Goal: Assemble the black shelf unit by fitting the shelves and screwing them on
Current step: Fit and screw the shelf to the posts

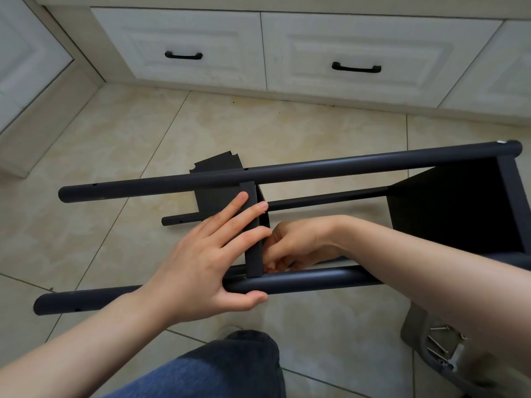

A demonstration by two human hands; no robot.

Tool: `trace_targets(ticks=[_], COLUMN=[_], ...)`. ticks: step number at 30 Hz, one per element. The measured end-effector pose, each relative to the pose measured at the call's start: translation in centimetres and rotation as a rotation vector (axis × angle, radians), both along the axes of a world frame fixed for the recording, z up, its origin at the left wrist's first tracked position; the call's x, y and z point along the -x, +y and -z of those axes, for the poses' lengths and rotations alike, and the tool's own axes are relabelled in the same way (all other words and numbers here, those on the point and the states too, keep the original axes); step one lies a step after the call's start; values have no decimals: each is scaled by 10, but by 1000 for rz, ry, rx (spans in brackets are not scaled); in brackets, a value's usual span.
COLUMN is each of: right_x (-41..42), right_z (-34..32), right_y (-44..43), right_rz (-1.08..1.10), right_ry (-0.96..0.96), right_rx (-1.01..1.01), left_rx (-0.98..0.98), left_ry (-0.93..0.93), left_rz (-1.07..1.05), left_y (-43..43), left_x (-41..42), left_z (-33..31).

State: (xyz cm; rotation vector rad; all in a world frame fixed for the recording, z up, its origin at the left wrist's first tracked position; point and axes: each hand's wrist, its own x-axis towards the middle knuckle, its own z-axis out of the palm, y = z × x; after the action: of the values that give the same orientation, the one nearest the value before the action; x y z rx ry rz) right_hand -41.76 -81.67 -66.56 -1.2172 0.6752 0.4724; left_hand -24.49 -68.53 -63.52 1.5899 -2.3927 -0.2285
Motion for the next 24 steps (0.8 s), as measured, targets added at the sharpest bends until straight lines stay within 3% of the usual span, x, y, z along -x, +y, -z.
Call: trace_targets(ticks=[5, 10, 16, 21, 24], right_x=[3, 0, 3, -1, -1], right_z=[0, 3, -1, 1, -1], right_y=[-4, -1, -6, -1, -1], right_rz=[24, -7, 4, -30, -3], right_ry=[-27, 29, -2, 32, 1], right_rx=[-92, 31, -63, 29, -30], left_rx=[13, 5, 23, 24, 19], left_ry=[-6, 8, -1, -6, -2], left_rz=[-3, 2, 2, 1, -1], left_y=[0, 0, 0, 0, 0], left_x=[0, 0, 0, 0, 0], left_z=[0, 1, 3, 2, 1])
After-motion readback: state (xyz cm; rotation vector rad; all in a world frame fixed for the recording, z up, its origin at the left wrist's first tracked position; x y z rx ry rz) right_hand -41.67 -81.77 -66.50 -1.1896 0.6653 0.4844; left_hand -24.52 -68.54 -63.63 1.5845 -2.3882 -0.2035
